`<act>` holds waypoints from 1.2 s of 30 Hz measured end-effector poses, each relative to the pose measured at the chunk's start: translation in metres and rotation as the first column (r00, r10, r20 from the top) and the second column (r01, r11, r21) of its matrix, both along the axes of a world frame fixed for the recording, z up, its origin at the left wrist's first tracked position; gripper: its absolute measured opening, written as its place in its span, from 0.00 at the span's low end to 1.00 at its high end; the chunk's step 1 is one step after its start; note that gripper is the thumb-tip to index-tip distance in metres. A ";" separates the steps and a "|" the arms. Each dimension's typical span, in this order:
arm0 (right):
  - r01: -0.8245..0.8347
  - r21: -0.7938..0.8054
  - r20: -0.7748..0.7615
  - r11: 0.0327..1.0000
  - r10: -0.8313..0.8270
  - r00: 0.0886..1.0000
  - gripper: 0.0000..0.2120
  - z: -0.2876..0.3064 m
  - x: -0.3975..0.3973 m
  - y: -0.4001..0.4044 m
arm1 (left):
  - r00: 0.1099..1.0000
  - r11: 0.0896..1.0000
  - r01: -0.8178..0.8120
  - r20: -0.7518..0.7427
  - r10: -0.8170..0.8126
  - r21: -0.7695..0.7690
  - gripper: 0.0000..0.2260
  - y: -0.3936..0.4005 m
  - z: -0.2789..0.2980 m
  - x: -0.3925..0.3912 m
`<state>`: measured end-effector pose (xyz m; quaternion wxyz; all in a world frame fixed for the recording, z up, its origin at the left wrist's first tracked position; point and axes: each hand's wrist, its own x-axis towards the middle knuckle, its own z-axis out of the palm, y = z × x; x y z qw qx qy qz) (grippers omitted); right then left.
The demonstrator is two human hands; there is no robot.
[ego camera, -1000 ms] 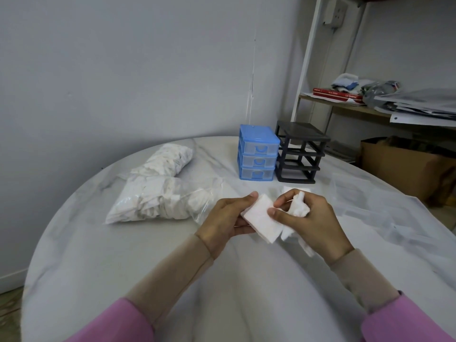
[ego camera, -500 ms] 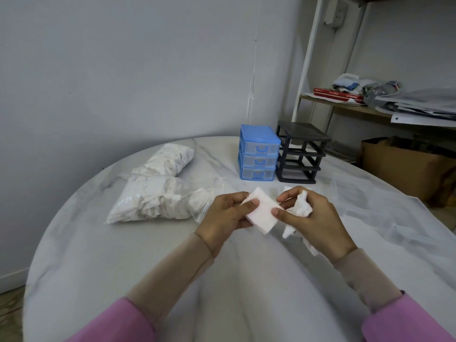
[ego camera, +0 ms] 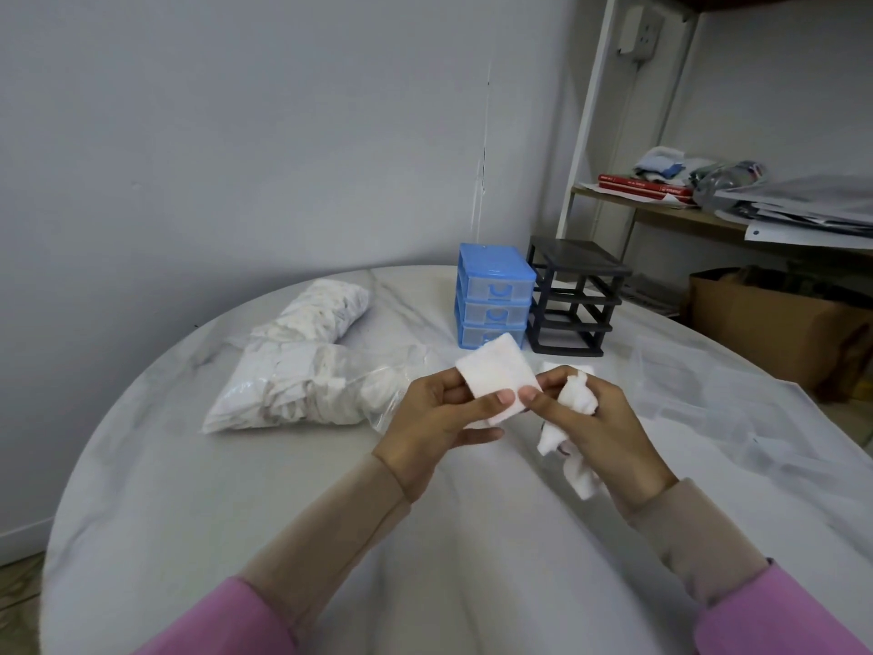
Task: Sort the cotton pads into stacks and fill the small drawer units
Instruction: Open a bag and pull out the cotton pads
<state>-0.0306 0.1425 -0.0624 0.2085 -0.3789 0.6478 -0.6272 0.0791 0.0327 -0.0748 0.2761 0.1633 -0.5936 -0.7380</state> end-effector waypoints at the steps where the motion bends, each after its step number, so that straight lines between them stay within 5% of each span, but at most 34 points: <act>1: 0.001 -0.005 0.009 1.000 -0.001 1.000 0.04 0.000 0.001 0.000 | 1.000 1.000 0.000 -0.002 0.000 -0.001 0.13 0.001 -0.001 0.000; 7: 0.013 -0.006 0.096 1.000 -0.012 0.995 0.04 0.000 0.003 -0.003 | 0.985 0.987 -0.155 -0.068 0.158 0.041 0.14 0.000 0.000 -0.002; 18: -0.029 -0.100 0.476 0.995 0.074 0.876 0.10 0.010 0.007 0.000 | 0.967 0.850 -0.256 -0.132 0.220 -0.461 0.16 0.007 -0.006 -0.001; 23: -0.050 0.177 0.251 0.983 0.004 0.968 0.13 -0.017 0.012 0.020 | 0.979 0.876 -0.205 -0.084 0.188 -0.437 0.06 0.010 -0.007 -0.004; 26: -0.079 -0.096 0.276 0.992 0.102 0.956 0.07 0.005 0.010 -0.002 | 0.983 0.903 -0.186 -0.070 0.172 -0.387 0.06 0.008 -0.009 -0.006; 36: 0.075 -0.133 -0.011 0.988 -0.077 0.997 0.05 -0.008 -0.004 -0.005 | 0.977 0.954 -0.205 -0.099 0.188 -0.217 0.06 0.001 -0.007 -0.009</act>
